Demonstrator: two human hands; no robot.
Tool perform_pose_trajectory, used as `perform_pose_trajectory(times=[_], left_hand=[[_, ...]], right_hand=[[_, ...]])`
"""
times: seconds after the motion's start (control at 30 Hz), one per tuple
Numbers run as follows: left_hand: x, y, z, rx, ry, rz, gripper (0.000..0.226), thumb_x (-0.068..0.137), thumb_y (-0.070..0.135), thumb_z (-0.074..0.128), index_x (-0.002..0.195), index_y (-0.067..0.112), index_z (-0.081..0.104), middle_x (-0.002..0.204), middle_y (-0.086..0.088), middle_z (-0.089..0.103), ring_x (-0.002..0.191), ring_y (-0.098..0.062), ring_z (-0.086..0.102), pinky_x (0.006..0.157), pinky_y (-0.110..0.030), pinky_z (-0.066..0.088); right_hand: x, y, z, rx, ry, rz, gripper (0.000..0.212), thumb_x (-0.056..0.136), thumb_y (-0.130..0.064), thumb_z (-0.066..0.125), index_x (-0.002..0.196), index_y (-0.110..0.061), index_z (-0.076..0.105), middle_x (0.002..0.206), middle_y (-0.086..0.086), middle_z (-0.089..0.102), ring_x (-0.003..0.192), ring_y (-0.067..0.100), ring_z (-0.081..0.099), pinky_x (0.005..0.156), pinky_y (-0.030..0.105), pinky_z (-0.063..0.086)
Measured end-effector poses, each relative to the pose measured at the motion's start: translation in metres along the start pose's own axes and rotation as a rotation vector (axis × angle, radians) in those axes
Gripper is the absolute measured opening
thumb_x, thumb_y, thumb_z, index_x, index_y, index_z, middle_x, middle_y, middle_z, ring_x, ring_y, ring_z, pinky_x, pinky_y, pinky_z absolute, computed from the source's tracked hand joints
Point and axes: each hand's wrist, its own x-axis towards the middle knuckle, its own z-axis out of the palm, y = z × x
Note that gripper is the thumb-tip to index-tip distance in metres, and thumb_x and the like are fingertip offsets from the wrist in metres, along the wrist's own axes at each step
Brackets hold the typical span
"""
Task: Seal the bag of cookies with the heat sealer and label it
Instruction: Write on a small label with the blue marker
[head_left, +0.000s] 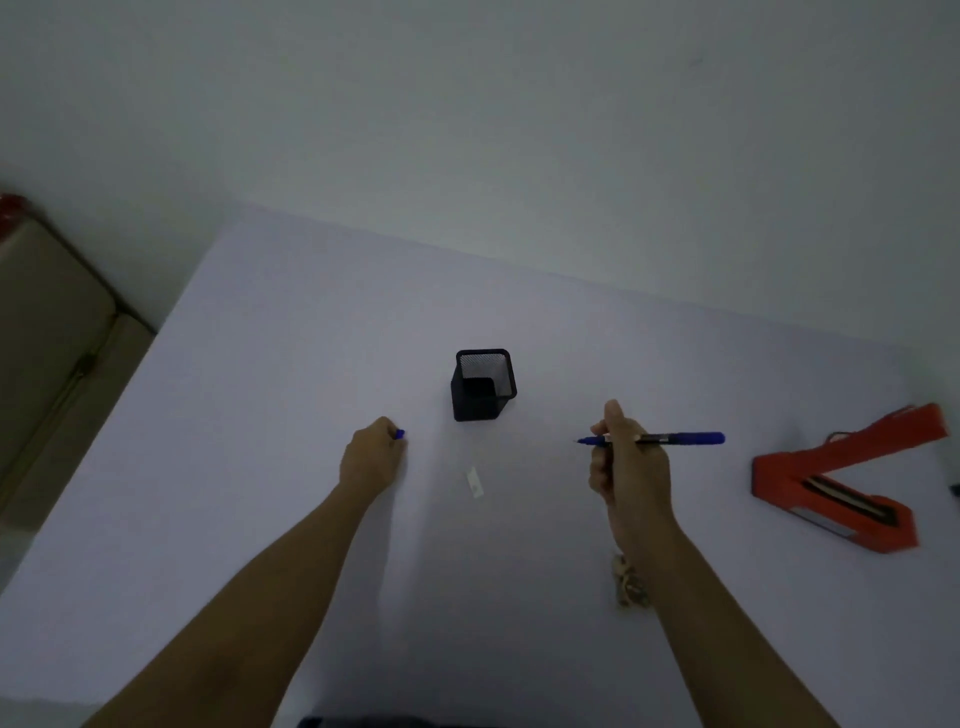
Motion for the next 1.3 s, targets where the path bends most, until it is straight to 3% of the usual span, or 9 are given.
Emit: perform_pose_trajectory(times=[0.43, 0.57, 0.67, 0.73, 0.8, 0.9, 1.07, 1.17, 1.3], left_hand=[[0.003, -0.002, 0.002, -0.117, 0.208, -0.017, 0.034, 0.091, 0.031, 0.058, 0.113, 0.008, 0.046, 0.084, -0.011, 0.058, 0.076, -0.024, 0.053, 0.067, -0.031, 0.039], [-0.014, 0.007, 0.017, -0.155, 0.201, 0.114, 0.011, 0.095, 0.018, 0.050, 0.103, 0.011, 0.054, 0.080, -0.005, 0.055, 0.071, -0.017, 0.051, 0.065, -0.029, 0.040], [-0.023, 0.013, 0.037, -0.109, 0.129, 0.228, 0.015, 0.094, 0.007, 0.048, 0.104, 0.011, 0.059, 0.088, -0.006, 0.055, 0.071, -0.012, 0.049, 0.068, -0.025, 0.042], [-0.025, 0.016, 0.049, -0.072, 0.069, 0.275, 0.020, 0.095, 0.005, 0.046, 0.109, 0.008, 0.061, 0.098, -0.009, 0.057, 0.076, -0.012, 0.052, 0.074, -0.022, 0.045], [-0.025, 0.021, 0.059, -0.037, 0.013, 0.302, 0.024, 0.095, 0.003, 0.045, 0.112, 0.005, 0.061, 0.108, -0.011, 0.058, 0.088, -0.014, 0.056, 0.083, -0.018, 0.042], [-0.024, 0.032, 0.066, 0.012, -0.032, 0.298, 0.026, 0.095, 0.001, 0.045, 0.114, 0.002, 0.061, 0.114, -0.015, 0.060, 0.100, -0.022, 0.059, 0.088, -0.017, 0.039], [-0.023, 0.050, 0.072, 0.194, -0.082, 0.356, 0.029, 0.092, 0.001, 0.050, 0.119, -0.002, 0.058, 0.113, -0.019, 0.058, 0.102, -0.030, 0.057, 0.090, -0.027, 0.045], [-0.024, 0.059, 0.071, 0.400, -0.120, 0.346, 0.034, 0.091, 0.010, 0.053, 0.124, 0.002, 0.053, 0.116, -0.016, 0.054, 0.105, -0.029, 0.052, 0.087, -0.038, 0.051], [-0.026, 0.064, 0.068, 0.434, -0.159, 0.322, 0.032, 0.094, 0.015, 0.047, 0.123, 0.004, 0.051, 0.115, -0.012, 0.057, 0.103, -0.026, 0.051, 0.083, -0.031, 0.047]], right_hand=[[0.003, 0.045, 0.001, -0.159, -0.052, 0.016, 0.018, 0.098, -0.024, 0.052, 0.099, -0.014, 0.067, 0.079, 0.005, 0.073, 0.060, 0.018, 0.065, 0.051, 0.026, 0.054], [0.006, 0.090, 0.003, -0.517, -0.136, -0.235, 0.017, 0.100, -0.024, 0.047, 0.095, -0.019, 0.062, 0.083, 0.004, 0.070, 0.068, 0.020, 0.066, 0.057, 0.031, 0.056], [0.011, 0.133, 0.006, -0.888, -0.342, -0.486, 0.009, 0.097, -0.020, 0.052, 0.099, -0.015, 0.059, 0.089, 0.007, 0.066, 0.078, 0.021, 0.063, 0.072, 0.040, 0.055], [0.016, 0.152, 0.013, -1.052, -0.461, -0.468, 0.021, 0.091, -0.012, 0.057, 0.112, -0.010, 0.059, 0.121, 0.011, 0.059, 0.112, 0.027, 0.055, 0.097, 0.041, 0.047], [0.020, 0.165, 0.018, -1.150, -0.511, -0.520, 0.032, 0.083, -0.003, 0.064, 0.114, -0.008, 0.058, 0.130, 0.013, 0.056, 0.128, 0.032, 0.046, 0.104, 0.045, 0.042], [0.021, 0.187, 0.018, -1.341, -0.479, -0.686, 0.049, 0.067, 0.000, 0.077, 0.106, -0.013, 0.050, 0.121, 0.014, 0.065, 0.127, 0.037, 0.050, 0.101, 0.059, 0.042], [0.014, 0.192, 0.022, -1.421, -0.444, -0.665, 0.060, 0.059, -0.007, 0.080, 0.116, -0.006, 0.060, 0.128, 0.018, 0.060, 0.127, 0.039, 0.049, 0.105, 0.063, 0.032], [0.010, 0.193, 0.026, -1.433, -0.423, -0.638, 0.067, 0.060, -0.015, 0.081, 0.122, -0.006, 0.058, 0.131, 0.016, 0.058, 0.130, 0.037, 0.046, 0.109, 0.065, 0.019], [0.008, 0.194, 0.028, -1.365, -0.389, -0.579, 0.070, 0.069, -0.013, 0.073, 0.134, -0.007, 0.047, 0.134, 0.012, 0.057, 0.135, 0.034, 0.040, 0.112, 0.066, 0.004]])
